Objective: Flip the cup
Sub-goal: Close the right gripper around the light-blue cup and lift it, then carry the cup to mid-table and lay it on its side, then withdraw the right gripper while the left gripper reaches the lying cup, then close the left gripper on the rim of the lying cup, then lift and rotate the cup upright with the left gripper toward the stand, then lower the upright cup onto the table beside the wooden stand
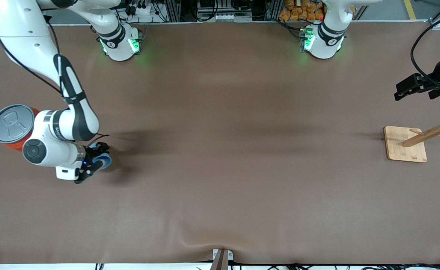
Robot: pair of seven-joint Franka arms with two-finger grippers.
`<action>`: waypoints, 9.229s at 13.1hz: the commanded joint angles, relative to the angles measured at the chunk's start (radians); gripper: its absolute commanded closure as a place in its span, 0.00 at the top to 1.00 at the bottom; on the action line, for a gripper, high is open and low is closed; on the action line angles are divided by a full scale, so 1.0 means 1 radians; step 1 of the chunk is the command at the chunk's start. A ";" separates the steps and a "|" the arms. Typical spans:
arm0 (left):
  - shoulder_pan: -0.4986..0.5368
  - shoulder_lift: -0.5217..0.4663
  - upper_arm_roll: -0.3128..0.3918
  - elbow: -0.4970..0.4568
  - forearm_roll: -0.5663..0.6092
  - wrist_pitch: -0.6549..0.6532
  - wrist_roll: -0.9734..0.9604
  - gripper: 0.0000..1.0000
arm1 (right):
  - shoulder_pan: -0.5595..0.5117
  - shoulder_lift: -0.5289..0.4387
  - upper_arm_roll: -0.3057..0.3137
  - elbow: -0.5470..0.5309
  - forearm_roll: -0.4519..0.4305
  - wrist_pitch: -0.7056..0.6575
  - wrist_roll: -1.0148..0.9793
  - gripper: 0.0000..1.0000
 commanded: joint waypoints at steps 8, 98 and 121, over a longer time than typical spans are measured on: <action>0.008 -0.001 -0.005 0.006 0.004 -0.038 0.011 1.00 | 0.464 0.146 0.097 0.120 0.008 0.326 -0.092 0.56; -0.333 0.475 0.002 0.013 -0.600 0.489 0.101 0.00 | -0.180 -0.579 -0.002 0.267 0.023 -0.893 0.778 1.00; -0.170 0.243 -0.007 -0.731 -0.031 1.232 -0.124 1.00 | -0.186 -0.579 0.013 0.302 0.008 -0.734 0.747 1.00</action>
